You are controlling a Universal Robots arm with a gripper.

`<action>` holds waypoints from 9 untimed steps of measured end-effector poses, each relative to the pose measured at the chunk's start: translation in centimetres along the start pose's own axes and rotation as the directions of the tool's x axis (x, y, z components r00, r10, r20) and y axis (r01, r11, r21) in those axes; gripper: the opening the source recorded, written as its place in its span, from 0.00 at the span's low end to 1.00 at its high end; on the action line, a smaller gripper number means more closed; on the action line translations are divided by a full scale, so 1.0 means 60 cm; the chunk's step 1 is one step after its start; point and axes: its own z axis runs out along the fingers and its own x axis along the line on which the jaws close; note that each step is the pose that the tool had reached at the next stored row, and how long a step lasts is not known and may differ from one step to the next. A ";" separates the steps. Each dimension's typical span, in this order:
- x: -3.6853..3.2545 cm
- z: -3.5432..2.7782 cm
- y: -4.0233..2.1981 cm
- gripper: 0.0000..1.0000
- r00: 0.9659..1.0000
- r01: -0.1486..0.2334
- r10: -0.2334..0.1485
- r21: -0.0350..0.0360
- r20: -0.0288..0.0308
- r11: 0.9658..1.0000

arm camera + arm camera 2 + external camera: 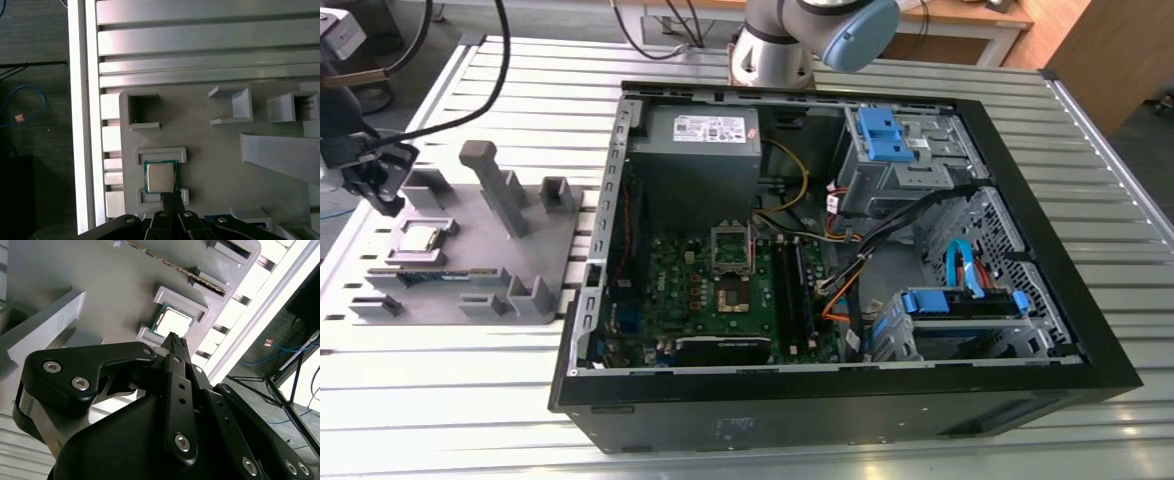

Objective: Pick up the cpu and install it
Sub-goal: 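Reach for the cpu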

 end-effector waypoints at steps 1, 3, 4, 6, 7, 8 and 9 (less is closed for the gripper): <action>0.000 0.002 0.000 0.11 1.000 0.000 0.000 0.000 0.000 1.000; 0.000 0.006 0.000 0.11 1.000 0.000 0.000 0.000 0.000 1.000; 0.000 0.008 0.000 0.11 1.000 0.000 0.000 0.000 0.000 1.000; 0.000 0.011 -0.001 0.11 1.000 0.000 0.000 0.001 0.000 1.000; 0.000 0.013 -0.001 0.11 1.000 0.000 0.000 0.001 0.000 1.000; 0.000 0.014 -0.001 0.11 1.000 0.000 0.000 0.001 0.000 1.000; 0.001 0.014 -0.001 0.11 1.000 0.000 0.000 0.001 0.000 1.000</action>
